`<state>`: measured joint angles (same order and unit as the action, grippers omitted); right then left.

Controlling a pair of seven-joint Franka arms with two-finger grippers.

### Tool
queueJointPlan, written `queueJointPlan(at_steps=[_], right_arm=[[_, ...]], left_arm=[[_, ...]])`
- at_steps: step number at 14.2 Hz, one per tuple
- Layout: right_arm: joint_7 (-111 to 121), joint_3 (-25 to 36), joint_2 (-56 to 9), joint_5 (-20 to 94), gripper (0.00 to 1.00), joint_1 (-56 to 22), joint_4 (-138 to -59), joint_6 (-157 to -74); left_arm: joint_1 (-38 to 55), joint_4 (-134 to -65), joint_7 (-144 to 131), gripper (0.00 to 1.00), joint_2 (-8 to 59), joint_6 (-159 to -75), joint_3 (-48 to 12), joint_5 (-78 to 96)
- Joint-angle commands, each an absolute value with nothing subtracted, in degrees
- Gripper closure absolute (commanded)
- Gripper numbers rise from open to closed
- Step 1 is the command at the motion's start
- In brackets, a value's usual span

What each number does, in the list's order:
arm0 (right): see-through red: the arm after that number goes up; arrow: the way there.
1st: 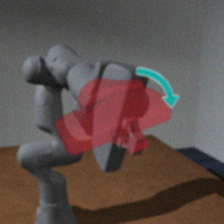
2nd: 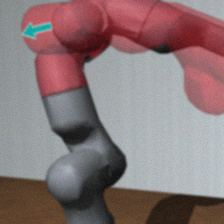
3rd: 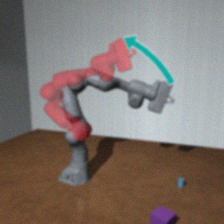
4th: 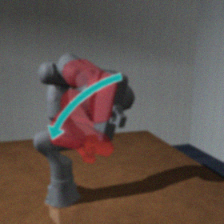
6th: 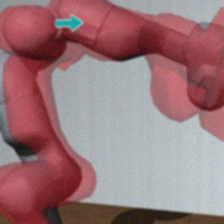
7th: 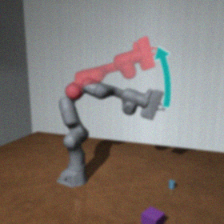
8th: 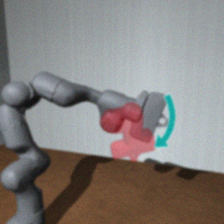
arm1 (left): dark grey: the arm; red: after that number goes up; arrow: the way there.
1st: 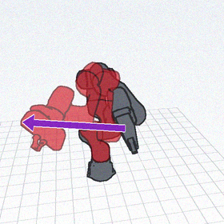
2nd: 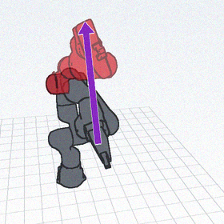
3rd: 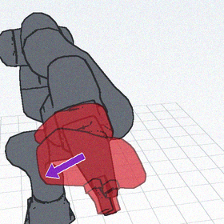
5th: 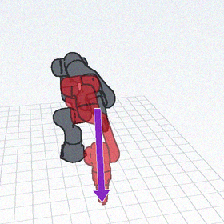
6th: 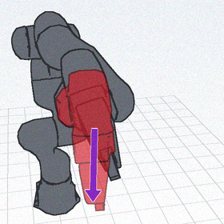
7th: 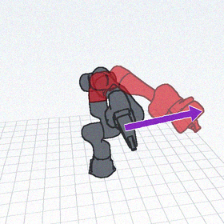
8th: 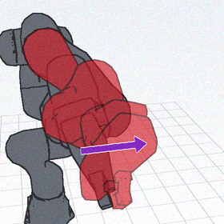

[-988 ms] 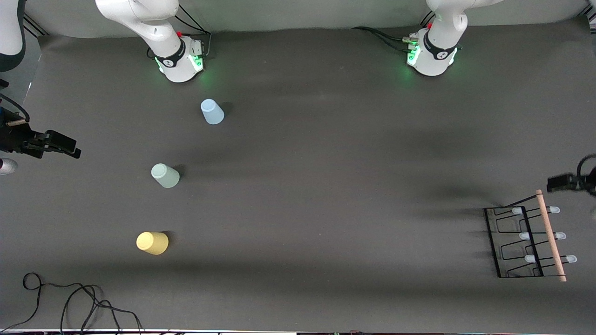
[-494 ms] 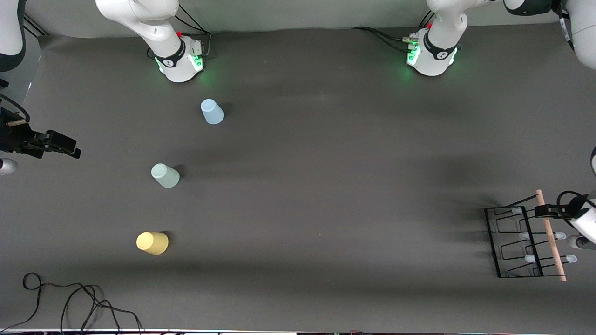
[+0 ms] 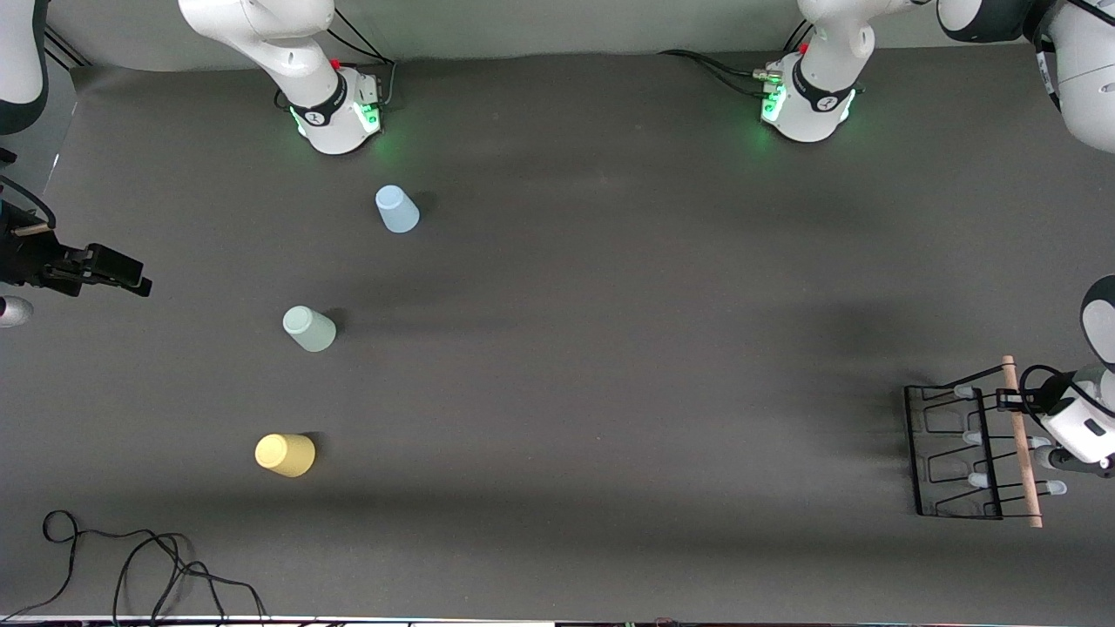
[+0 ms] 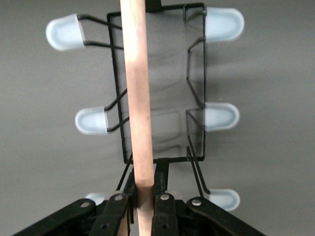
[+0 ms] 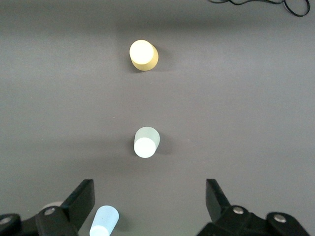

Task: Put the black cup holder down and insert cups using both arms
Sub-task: 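Carry the holder with the left gripper while the right gripper reaches the green cup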

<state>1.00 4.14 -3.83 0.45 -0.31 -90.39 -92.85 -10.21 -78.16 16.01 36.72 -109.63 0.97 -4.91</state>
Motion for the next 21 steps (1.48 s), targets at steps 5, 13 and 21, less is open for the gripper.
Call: queueJointPlan(at_steps=[5,13,21], right_arm=[[-0.79,4.04,-3.0,0.35,0.0,-1.23,-91.04,-92.29],[-3.35,4.39,8.6,-0.52,0.0,-6.33,-107.64,-97.37],[0.44,6.33,12.4,-0.7,0.0,-6.24,-126.0,-114.13]], left_arm=[[-4.32,-76.73,6.0,1.0,29.37,-100.57,-2.63,-2.65],[19.48,-76.46,-30.1,1.0,26.01,-98.17,-3.08,0.09],[43.3,-76.29,-51.84,1.0,30.4,-107.65,-3.08,1.85]])
